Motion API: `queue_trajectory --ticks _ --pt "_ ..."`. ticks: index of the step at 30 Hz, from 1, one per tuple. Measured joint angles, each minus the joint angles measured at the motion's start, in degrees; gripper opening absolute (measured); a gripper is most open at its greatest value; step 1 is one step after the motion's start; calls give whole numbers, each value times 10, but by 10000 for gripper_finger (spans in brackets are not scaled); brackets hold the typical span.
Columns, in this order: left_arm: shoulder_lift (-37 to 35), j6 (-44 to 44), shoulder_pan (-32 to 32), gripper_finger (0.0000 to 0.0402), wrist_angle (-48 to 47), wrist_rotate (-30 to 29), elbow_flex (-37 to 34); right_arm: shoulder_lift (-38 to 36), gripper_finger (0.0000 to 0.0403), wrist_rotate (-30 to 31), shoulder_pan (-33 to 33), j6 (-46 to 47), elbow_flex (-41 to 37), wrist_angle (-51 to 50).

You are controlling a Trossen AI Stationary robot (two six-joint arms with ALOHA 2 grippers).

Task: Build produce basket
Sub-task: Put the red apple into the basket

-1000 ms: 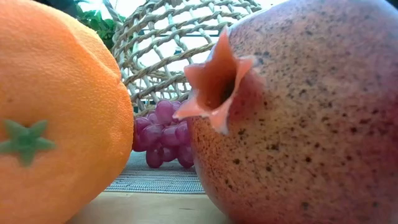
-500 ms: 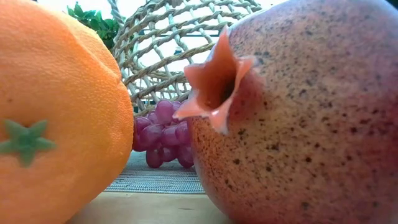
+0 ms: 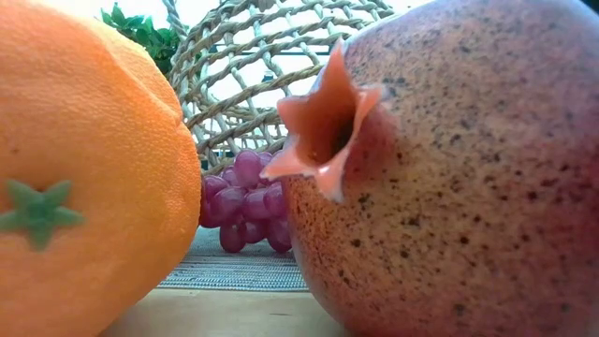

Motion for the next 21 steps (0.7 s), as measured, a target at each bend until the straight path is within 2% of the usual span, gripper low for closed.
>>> queue_trajectory --ticks 8,21 --pt "0 -51 -18 375 63 29 -64 0 310 0 0 0 0 0" --pt "-1 -72 -15 363 72 52 -70 0 310 0 0 0 0 0"
